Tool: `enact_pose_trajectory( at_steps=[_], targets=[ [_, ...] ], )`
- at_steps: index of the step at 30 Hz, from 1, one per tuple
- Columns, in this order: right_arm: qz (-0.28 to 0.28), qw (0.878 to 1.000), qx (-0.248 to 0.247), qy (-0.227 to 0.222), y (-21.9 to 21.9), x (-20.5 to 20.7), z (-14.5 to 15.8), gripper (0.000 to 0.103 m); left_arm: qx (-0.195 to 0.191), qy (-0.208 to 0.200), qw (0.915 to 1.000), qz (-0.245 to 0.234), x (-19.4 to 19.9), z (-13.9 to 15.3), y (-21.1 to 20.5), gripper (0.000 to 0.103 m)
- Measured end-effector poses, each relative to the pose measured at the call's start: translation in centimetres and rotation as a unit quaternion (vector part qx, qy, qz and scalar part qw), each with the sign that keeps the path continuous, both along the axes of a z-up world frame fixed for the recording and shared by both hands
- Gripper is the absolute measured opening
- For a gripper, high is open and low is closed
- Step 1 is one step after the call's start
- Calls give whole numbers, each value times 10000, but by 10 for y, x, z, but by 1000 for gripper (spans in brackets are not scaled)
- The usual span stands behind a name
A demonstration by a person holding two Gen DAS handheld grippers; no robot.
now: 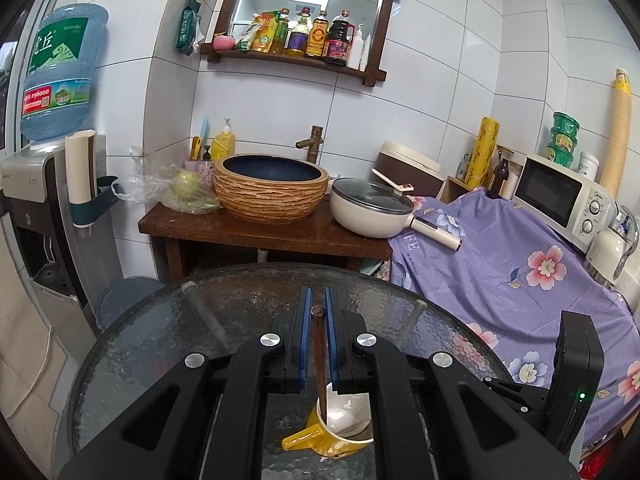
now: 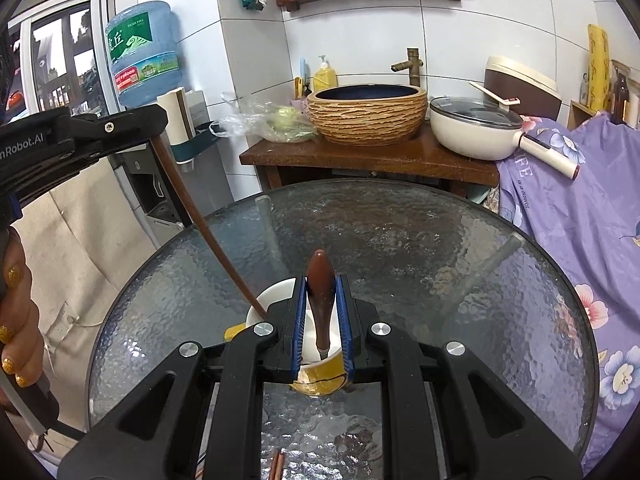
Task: Organize utensils
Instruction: 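Lower the chopstick and spoon into the yellow mug and open both grippers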
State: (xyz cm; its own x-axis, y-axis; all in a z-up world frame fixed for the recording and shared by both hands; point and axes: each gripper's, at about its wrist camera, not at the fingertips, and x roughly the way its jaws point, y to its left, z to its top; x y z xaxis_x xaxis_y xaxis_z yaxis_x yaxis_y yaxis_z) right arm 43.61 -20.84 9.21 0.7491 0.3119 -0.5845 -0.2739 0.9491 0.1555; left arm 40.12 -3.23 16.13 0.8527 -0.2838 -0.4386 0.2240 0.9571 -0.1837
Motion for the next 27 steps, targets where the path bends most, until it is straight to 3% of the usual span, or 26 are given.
enact_pose_trajectory(
  at_steps=[5,7,9,11,17,19,23,27],
  targets=[
    [-109,9999,66,-16,-5,-1,-1,17,13,8,10000,34,0,0,1,12],
    [-171,9998,101,-62,-7,-3,0,28,47,-32,10000,57,-1,1,0,27],
    [-283,9993,198,-157,-13,-6,2,57,68,-88,9999,50,-4,2,0,34],
    [-295,9990,248,-213,-16,-9,5,58,102,-162,9998,51,-7,4,0,36],
    [-331,9988,246,-258,-23,-23,7,58,-18,-342,9994,93,-25,6,13,67],
    [-338,9988,259,-259,-26,-32,4,58,-48,-385,9992,137,-35,3,18,82],
    [-417,9986,94,-313,-31,-56,-5,58,10,-456,9989,146,-62,-10,25,95],
    [-331,9984,-216,-413,-25,-86,-16,58,195,-466,9986,140,-94,-32,28,96]
  ],
)
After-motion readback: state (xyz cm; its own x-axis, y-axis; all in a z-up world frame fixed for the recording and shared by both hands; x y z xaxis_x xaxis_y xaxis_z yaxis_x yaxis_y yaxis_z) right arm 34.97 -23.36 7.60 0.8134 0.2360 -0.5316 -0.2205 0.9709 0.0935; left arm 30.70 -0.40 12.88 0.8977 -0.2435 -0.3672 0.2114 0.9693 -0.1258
